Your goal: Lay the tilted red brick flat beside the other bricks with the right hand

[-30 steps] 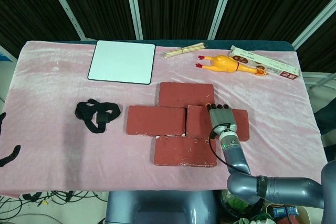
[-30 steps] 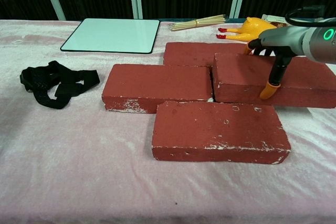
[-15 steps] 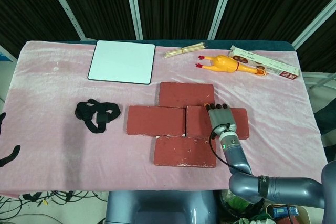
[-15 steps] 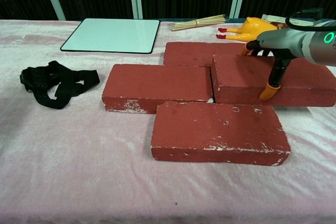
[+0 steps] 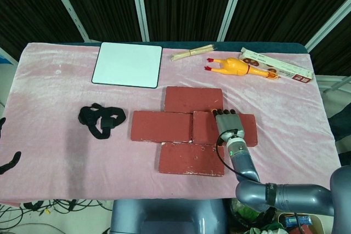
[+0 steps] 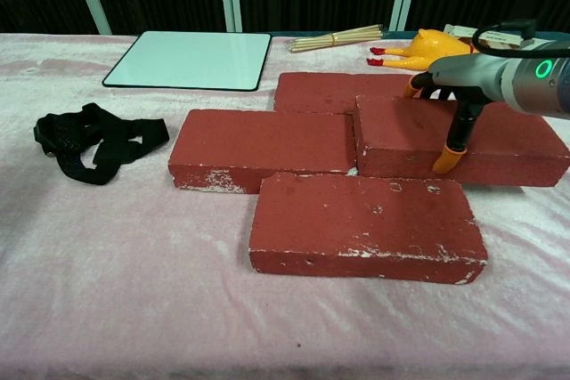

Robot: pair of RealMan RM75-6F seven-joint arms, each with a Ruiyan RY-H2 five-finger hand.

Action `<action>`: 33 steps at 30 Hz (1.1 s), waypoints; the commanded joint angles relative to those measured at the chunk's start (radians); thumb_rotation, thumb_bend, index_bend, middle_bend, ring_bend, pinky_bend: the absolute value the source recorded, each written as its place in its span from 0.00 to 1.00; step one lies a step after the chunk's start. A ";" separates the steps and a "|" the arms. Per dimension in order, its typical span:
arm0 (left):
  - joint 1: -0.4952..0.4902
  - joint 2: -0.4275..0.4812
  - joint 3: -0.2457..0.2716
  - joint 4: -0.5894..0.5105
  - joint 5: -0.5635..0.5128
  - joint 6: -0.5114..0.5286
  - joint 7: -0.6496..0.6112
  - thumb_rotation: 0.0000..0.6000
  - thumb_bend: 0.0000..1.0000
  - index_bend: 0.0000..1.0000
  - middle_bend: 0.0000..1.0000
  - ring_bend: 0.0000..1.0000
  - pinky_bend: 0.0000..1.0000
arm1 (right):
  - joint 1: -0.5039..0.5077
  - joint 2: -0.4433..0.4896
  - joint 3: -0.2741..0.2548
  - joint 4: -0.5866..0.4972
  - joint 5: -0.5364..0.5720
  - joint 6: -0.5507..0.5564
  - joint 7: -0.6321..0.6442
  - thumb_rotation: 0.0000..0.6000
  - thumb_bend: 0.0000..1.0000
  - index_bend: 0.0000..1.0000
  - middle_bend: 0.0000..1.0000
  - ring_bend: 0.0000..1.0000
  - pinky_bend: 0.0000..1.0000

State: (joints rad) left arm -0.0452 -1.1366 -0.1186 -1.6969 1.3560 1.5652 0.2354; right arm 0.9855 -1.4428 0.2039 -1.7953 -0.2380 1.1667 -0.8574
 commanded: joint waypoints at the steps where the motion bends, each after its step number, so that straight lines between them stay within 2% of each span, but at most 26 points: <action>1: 0.000 0.000 0.000 0.000 0.001 0.001 0.000 1.00 0.25 0.08 0.03 0.00 0.00 | 0.001 -0.006 -0.001 0.006 -0.001 0.004 0.000 1.00 0.00 0.35 0.37 0.29 0.11; 8: 0.000 0.000 0.000 -0.001 0.000 0.001 0.000 1.00 0.25 0.08 0.03 0.00 0.00 | 0.005 -0.018 -0.006 0.013 -0.006 0.010 -0.002 1.00 0.00 0.34 0.32 0.24 0.11; 15: 0.001 0.001 -0.001 -0.002 -0.001 0.002 -0.003 1.00 0.25 0.08 0.03 0.00 0.00 | 0.008 -0.016 -0.016 0.010 0.001 0.000 -0.014 1.00 0.00 0.19 0.17 0.09 0.11; 22: 0.000 0.000 0.000 -0.001 0.000 0.001 -0.002 1.00 0.25 0.08 0.03 0.00 0.00 | 0.011 -0.009 -0.011 0.004 0.004 -0.004 -0.009 1.00 0.00 0.10 0.09 0.06 0.11; 33: 0.001 0.000 0.000 -0.002 0.000 0.002 -0.001 1.00 0.25 0.08 0.03 0.00 0.00 | 0.013 -0.002 -0.015 -0.006 0.005 -0.006 -0.008 1.00 0.00 0.06 0.04 0.04 0.11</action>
State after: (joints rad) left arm -0.0443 -1.1366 -0.1189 -1.6984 1.3559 1.5676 0.2341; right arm 0.9979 -1.4459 0.1884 -1.8000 -0.2339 1.1621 -0.8669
